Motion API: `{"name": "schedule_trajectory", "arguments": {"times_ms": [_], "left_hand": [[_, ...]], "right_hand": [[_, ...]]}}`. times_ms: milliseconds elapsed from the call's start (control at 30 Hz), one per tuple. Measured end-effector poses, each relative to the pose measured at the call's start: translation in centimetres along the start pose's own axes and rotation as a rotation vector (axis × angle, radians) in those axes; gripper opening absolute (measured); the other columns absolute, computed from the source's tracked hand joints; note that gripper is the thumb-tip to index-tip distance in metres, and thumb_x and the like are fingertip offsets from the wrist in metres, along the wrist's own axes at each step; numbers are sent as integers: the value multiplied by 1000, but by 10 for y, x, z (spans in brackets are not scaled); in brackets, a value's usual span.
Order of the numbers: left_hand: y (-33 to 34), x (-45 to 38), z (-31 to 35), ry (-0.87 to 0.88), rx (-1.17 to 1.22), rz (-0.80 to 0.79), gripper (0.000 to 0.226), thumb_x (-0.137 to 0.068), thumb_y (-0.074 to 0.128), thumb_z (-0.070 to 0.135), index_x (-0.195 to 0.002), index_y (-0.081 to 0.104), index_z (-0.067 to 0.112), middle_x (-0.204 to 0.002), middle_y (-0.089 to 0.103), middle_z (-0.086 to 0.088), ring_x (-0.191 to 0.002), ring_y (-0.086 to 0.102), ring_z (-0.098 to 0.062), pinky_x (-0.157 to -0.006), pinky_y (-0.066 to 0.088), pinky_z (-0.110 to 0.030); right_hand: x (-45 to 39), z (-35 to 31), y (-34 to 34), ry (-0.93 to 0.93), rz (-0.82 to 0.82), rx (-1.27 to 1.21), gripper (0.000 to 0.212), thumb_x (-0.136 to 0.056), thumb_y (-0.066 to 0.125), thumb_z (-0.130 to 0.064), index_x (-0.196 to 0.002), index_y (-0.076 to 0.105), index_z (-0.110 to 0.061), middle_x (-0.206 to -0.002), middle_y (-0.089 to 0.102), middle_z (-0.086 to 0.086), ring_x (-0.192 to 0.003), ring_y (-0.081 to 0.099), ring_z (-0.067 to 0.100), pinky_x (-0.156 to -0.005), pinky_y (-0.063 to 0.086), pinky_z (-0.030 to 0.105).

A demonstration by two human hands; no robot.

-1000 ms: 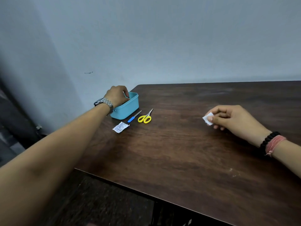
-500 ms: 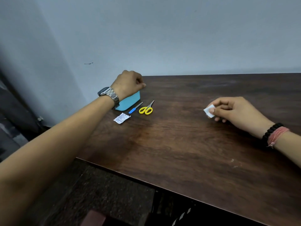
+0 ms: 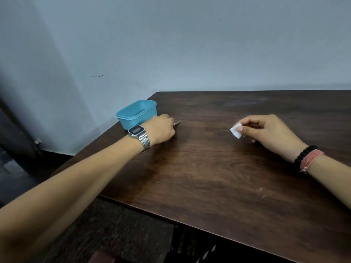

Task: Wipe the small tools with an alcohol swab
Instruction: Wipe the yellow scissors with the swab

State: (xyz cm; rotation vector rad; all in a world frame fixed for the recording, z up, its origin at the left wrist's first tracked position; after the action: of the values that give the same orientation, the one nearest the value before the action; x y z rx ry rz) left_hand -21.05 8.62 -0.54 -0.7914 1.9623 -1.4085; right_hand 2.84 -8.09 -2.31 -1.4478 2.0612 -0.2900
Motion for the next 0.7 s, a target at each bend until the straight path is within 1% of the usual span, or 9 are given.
{"name": "schedule_trajectory", "arguments": {"times_ms": [133,200,233,300,400,500,533,600,700], "left_hand": [[3,-3,9,28,21,90,26,-99,38,15,-117,56,9,-114,57,-12,-102,60,-41,-73,47,-43],[1,-11,16,33,117,116,26,-99,39,16,-117,57,12,-115,60,-11,-102,61,-40,-77,49,-43],[-3,-15,23,44,214,136,25,-99,41,17,-116,59,14,-112,64,-10,-100,62,-38,-80,49,-42],[-14,-22,41,75,466,171,23,-98,45,17,-112,63,17,-99,68,-3,-89,63,-28,-74,46,-33],[-32,-31,74,154,807,194,16,-97,49,15,-104,63,19,-85,69,2,-78,65,-16,-72,52,-31],[-42,-38,107,234,976,218,11,-99,50,20,-100,61,21,-78,68,6,-72,65,-11,-71,58,-33],[-44,-38,116,255,1003,223,11,-100,50,21,-100,61,20,-76,68,7,-70,65,-11,-70,59,-33],[-42,-39,132,284,1058,225,11,-100,50,20,-100,61,19,-75,67,6,-65,63,-9,-66,60,-32],[-32,-37,143,281,1123,226,11,-100,51,21,-100,61,19,-77,68,7,-64,63,-5,-64,60,-29]], "right_hand": [[-3,7,-8,37,79,-53,11,-90,69,-17,-90,78,-23,-90,76,-8,-76,65,12,-65,52,26],[-5,12,-10,87,112,-112,9,-89,70,-12,-90,76,-18,-86,76,0,-72,65,14,-64,52,25],[-6,15,-12,111,133,-150,9,-88,69,-8,-89,75,-14,-82,75,4,-68,65,12,-62,53,24],[-7,20,-15,162,181,-227,7,-88,67,-1,-90,71,-6,-75,71,7,-59,63,7,-56,53,19],[-8,24,-20,232,244,-348,11,-88,65,3,-99,65,5,-74,66,11,-53,61,5,-55,52,15],[-8,25,-25,275,306,-492,5,-88,64,5,-90,64,1,-75,62,11,-56,60,8,-61,55,15],[-9,25,-26,284,323,-543,8,-89,63,6,-88,63,-2,-77,62,11,-60,60,10,-64,56,16],[-9,25,-30,289,354,-641,9,-90,61,6,-90,62,-2,-82,62,11,-64,61,12,-67,56,16],[-11,25,-32,269,373,-771,9,-91,58,7,-90,62,-1,-84,63,11,-63,64,9,-67,56,16]]}}
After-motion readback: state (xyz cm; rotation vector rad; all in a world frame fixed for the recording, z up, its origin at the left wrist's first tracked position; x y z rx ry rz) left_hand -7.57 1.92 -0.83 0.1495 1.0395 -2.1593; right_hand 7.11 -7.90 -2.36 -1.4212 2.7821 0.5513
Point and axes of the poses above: each hand's wrist, its own x-axis away from the middle knuckle, its own y-axis out of the palm, z = x × y, the point moved 3 cm from there along -x, towards the middle knuckle
